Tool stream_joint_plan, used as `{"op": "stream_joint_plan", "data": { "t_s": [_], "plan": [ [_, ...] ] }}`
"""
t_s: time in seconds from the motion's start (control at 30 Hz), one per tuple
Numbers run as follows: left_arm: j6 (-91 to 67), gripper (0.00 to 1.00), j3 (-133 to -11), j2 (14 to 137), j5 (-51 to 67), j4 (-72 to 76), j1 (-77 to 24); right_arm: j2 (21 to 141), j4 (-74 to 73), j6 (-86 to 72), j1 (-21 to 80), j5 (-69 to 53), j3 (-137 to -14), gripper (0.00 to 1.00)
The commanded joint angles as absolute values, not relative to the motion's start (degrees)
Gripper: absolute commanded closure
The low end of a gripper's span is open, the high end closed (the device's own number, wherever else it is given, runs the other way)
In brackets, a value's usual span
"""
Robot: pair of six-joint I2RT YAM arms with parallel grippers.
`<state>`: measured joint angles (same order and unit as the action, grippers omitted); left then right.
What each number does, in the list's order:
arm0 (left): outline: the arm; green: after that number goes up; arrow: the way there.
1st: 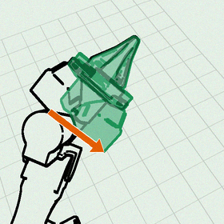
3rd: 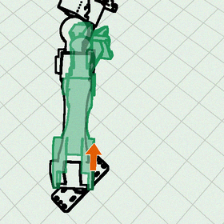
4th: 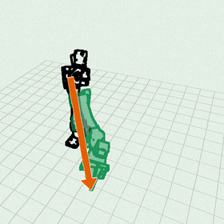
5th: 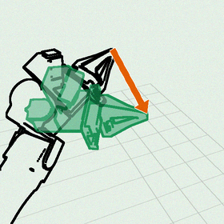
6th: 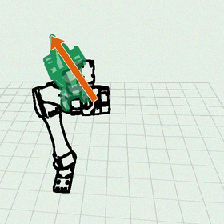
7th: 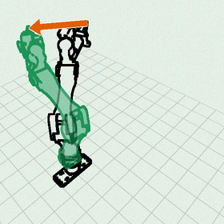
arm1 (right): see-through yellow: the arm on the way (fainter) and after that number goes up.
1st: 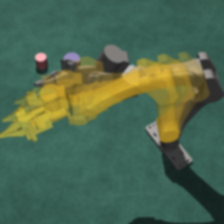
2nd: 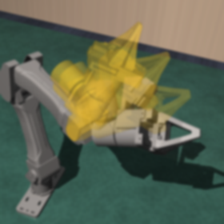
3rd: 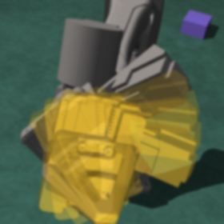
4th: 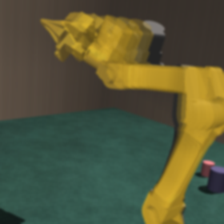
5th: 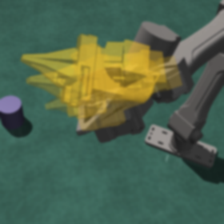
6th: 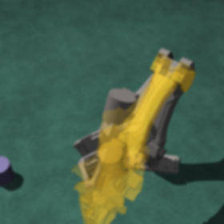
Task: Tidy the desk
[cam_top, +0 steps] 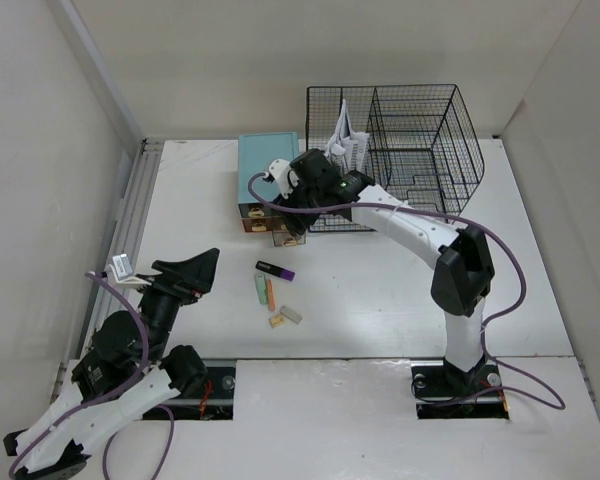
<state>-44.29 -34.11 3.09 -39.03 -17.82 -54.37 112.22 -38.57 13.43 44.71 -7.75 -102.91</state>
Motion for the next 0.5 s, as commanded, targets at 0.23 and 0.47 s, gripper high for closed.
{"op": "stream_joint_plan", "data": {
  "t_s": [0.23, 0.47],
  "plan": [
    [-43.2, 0.01, -34.1, 3.0, -38.7, -16.0, -54.6, 107.0, -42.2, 14.6, 46.5, -10.6, -104.9, 0.41],
    [-43.9, 0.04, -34.1, 3.5, -38.7, -16.0, -54.6, 98.9, -41.9, 29.0, 47.2, -32.8, -97.1, 0.93]
  ]
}}
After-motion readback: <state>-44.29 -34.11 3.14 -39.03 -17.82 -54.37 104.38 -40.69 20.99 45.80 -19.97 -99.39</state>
